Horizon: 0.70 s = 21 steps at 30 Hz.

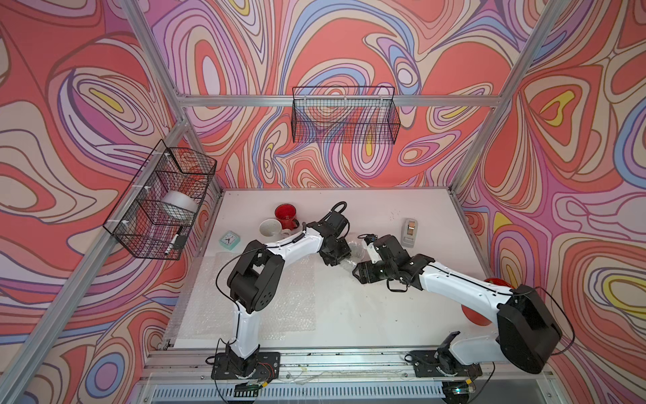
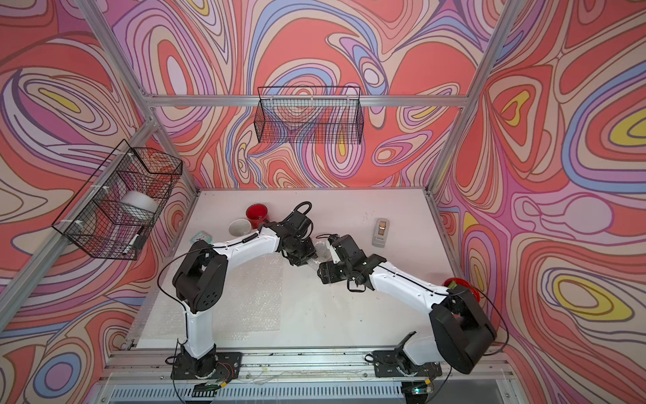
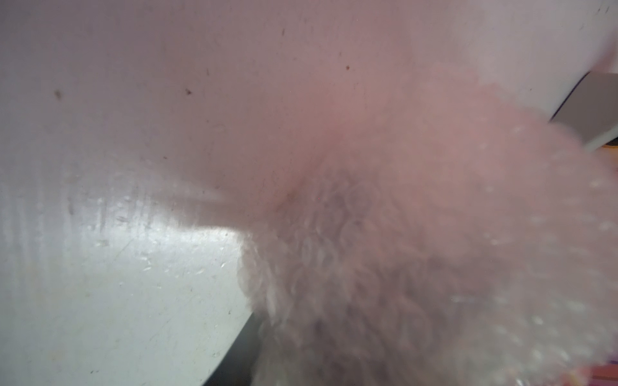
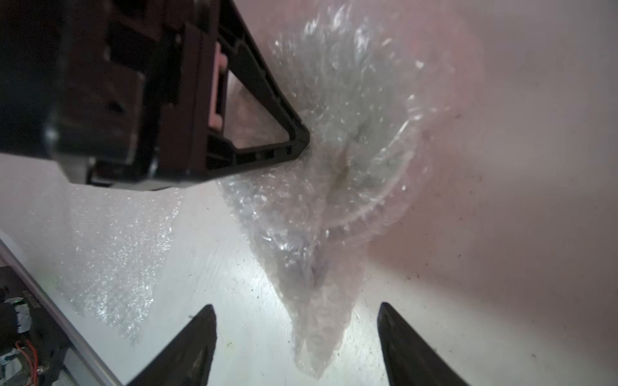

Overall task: Wrap mugs in bubble wrap
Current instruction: Move the bubble wrap to the center of the board.

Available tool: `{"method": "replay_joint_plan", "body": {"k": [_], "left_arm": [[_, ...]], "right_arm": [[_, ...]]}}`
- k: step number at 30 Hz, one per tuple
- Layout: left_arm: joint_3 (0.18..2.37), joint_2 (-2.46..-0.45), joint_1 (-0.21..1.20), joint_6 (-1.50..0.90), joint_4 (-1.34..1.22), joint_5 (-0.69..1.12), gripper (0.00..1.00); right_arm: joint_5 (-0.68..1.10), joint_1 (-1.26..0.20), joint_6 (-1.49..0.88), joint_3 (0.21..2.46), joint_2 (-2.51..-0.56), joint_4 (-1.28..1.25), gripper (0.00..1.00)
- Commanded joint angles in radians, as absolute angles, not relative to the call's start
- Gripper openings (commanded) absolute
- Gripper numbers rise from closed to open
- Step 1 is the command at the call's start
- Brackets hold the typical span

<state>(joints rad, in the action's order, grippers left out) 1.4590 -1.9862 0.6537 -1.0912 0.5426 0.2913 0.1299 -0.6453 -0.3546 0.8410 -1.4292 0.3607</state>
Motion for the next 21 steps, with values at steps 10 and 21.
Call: {"method": "replay_joint_plan", "body": {"k": [10,21], "left_arm": [[1.501,-1.995,0.643,-1.059,0.567,0.297,0.47],[1.508,-1.895,0.574,-0.994,0.586,0.246,0.7]], "right_arm": [[0.025,-0.658,-0.32,0.887,-1.573,0.271,0.39],[-0.003,-0.658,-0.366,0.917,-1.582,0.269,0.16]]}}
